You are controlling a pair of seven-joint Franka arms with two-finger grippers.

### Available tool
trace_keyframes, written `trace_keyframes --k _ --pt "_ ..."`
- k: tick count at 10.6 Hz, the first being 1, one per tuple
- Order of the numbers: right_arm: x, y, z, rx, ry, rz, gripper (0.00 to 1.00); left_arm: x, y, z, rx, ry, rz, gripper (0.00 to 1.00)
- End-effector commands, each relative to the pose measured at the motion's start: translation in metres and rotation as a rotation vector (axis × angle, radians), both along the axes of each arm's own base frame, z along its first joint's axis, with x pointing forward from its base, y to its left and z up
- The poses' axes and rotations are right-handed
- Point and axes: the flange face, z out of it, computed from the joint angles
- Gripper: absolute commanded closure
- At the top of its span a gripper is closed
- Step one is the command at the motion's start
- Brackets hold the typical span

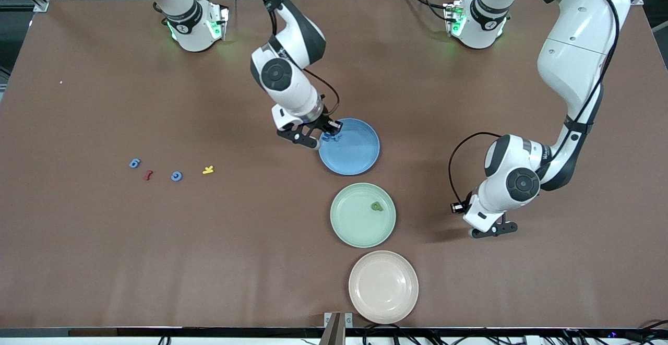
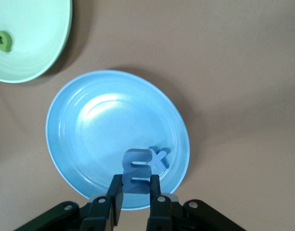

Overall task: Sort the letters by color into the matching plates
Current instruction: 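Drop the E on the blue plate while the left gripper drops n on green plate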

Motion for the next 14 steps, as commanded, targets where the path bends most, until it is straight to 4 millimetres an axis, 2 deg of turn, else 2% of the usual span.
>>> trace_keyframes --k 1,2,3,6,7,8,10,12,14 --pt "-0.009 0.024 -0.012 -0.039 -0.022 -0.041 1.0 -0.003 -0.012 0.01 -0.013 -0.016 0.062 1.0" --pt "-0.013 0.028 -0.012 -0.044 -0.022 -0.039 1.0 -0.002 -0.019 0.019 -0.02 -0.027 0.087 1.0" --pt "-0.015 0.03 -0.011 -0.042 -0.021 -0.043 0.93 -0.002 -0.028 0.027 -0.025 -0.037 0.108 1.0" --pt "-0.018 0.036 -0.008 -0.035 -0.026 -0.037 0.79 -0.008 -0.071 0.051 -0.04 -0.065 0.206 1.0" --pt "-0.017 0.037 -0.004 -0.031 -0.031 -0.036 0.33 -0.013 -0.088 0.06 -0.043 -0.074 0.232 1.0" --pt "-0.017 0.039 -0.002 -0.033 -0.038 -0.027 0.0 -0.018 -0.104 0.064 -0.046 -0.078 0.259 1.0" --pt "-0.014 0.037 0.002 -0.029 -0.044 -0.028 0.0 -0.029 -0.143 0.069 -0.058 -0.083 0.291 1.0" --pt "-0.011 0.034 0.006 -0.03 -0.046 -0.028 0.0 -0.036 -0.168 0.073 -0.069 -0.088 0.327 1.0" --pt "0.002 0.014 0.018 -0.066 -0.049 -0.031 0.0 -0.048 -0.191 0.07 -0.072 -0.08 0.335 1.0"
